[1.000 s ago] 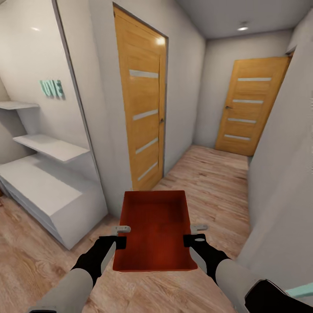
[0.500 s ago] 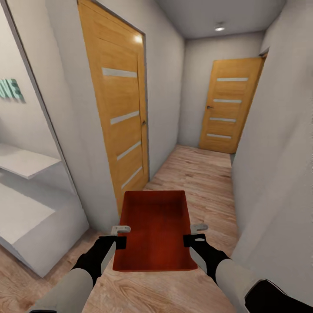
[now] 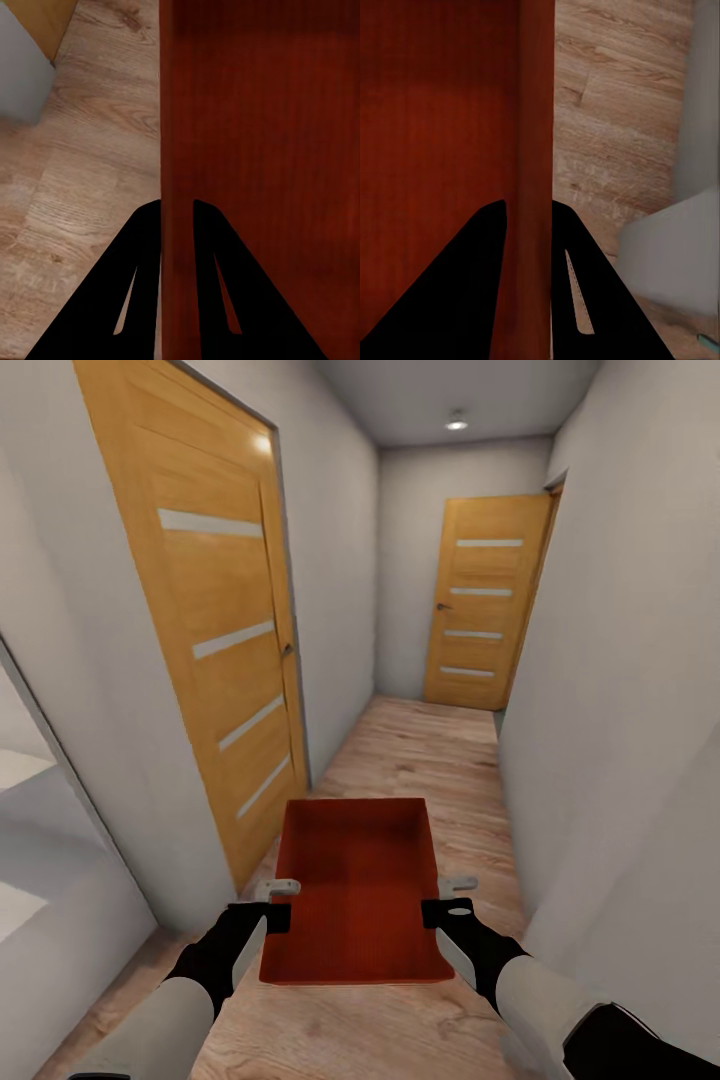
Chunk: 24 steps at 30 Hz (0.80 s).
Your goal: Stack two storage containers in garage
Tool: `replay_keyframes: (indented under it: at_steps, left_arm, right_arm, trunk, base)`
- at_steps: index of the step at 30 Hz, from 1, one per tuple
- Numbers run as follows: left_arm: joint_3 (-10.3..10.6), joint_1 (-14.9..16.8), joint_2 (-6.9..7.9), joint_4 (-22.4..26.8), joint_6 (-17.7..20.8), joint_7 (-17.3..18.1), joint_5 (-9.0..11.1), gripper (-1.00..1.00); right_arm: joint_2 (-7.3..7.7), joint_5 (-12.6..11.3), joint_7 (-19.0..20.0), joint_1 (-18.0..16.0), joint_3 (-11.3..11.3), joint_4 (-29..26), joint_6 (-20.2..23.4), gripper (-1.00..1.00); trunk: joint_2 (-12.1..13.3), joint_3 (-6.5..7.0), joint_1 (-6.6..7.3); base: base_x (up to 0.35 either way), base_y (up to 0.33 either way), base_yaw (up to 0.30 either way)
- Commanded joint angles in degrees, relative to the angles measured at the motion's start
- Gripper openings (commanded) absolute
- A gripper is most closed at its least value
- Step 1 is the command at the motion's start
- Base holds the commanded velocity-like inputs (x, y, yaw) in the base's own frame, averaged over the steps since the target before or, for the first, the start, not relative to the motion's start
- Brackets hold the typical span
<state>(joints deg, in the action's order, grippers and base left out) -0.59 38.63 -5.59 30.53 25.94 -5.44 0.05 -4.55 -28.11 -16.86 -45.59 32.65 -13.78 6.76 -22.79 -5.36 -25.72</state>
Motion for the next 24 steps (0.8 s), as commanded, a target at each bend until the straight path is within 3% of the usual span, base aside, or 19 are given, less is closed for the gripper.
replay_keyframes:
  at_steps: [1,24]
  left_arm:
    - [-0.3,0.0,-0.05,0.2,-3.2,-0.5,-1.9,-1.0]
    - [-0.3,0.0,-0.06,0.2,-3.2,-0.5,-1.9,-1.0]
  right_arm:
    - [-0.02,-1.4,-0.4,0.0,0.7,0.1,0.4,-1.0]
    - [-0.02,-1.4,-0.4,0.0,0.7,0.1,0.4,-1.0]
  trunk:
    - [-0.1,-0.13,-0.07]
    - [-0.1,-0.13,-0.07]
  base:
    - [0.322,0.0,-0.076]
    - [0.322,0.0,-0.006]
